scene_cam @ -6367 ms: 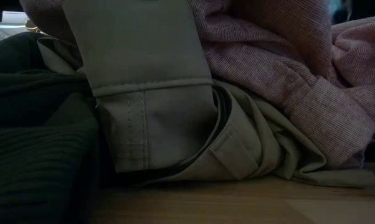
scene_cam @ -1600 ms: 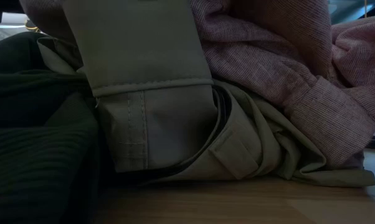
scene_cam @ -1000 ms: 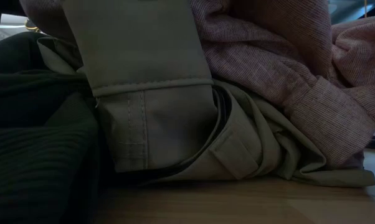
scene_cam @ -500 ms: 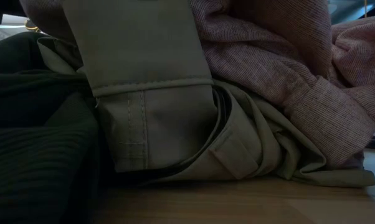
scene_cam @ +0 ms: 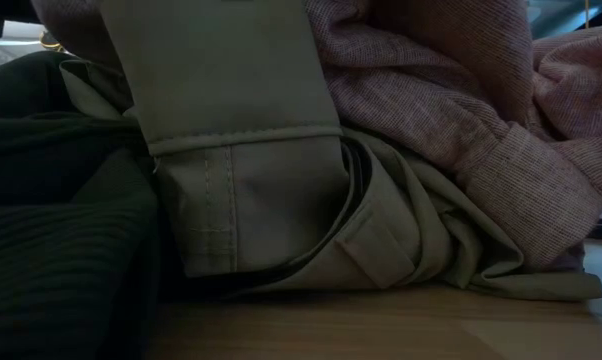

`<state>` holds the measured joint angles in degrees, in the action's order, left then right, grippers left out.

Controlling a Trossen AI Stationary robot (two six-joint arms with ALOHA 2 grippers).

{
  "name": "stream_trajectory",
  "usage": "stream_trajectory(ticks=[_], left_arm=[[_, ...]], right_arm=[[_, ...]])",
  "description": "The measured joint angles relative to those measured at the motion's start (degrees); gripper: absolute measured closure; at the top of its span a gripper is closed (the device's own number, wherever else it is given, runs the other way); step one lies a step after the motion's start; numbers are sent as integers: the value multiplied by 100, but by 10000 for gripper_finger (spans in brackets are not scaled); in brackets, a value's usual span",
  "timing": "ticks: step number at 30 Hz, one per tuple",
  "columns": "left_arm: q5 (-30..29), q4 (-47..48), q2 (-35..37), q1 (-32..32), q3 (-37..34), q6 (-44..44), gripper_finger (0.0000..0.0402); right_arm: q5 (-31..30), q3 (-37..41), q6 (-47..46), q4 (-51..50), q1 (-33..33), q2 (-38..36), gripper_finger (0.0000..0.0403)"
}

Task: Sort clothes
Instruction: Put the pink polo shirt into the white laundry bin

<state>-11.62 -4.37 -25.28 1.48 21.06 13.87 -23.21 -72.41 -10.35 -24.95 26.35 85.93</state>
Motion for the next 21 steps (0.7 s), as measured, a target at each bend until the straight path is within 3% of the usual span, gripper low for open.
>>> stream_trajectory(ticks=[8,17,21], left_arm=[[-104,71,-11,2,0,92,386],[-104,71,-11,0,0,114,386],[-104,97,-11,-2,0,194,386]], right_arm=[[346,49,28,1108,325,986,166],[-153,51,31,1616,204,1601,166],[29,50,33,1652,33,1767,166]])
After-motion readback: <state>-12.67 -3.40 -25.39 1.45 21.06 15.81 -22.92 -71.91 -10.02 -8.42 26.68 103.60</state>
